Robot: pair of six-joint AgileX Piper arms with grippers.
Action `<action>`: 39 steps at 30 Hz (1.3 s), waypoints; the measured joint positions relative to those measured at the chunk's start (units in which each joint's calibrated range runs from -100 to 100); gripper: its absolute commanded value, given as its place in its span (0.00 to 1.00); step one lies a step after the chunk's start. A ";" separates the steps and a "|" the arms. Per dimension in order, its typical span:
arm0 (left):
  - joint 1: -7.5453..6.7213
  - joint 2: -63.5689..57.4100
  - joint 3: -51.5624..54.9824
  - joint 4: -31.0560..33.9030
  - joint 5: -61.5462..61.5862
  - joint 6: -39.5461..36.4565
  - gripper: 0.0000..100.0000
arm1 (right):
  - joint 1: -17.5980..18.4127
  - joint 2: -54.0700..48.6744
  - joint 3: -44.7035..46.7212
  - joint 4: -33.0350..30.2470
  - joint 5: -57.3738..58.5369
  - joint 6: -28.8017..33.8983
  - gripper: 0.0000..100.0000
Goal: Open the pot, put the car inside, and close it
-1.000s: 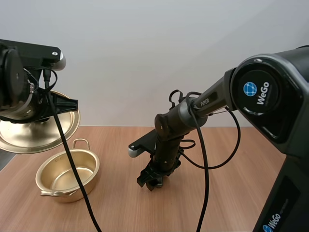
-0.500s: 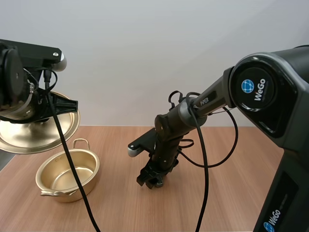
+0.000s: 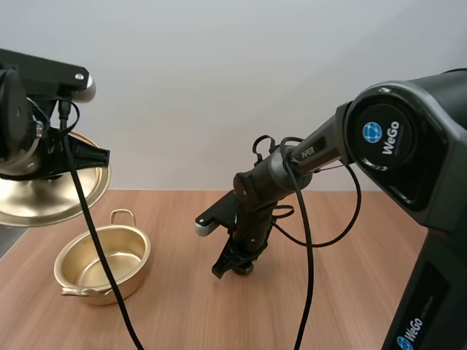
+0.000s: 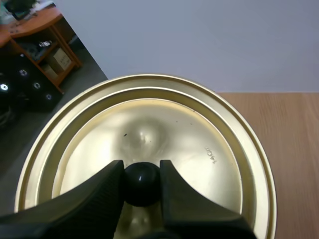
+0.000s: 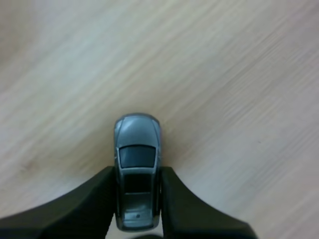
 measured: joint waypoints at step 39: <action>0.00 -9.92 -5.93 0.82 16.67 0.09 0.00 | 11.41 -3.56 -16.86 33.36 -3.00 -31.40 0.00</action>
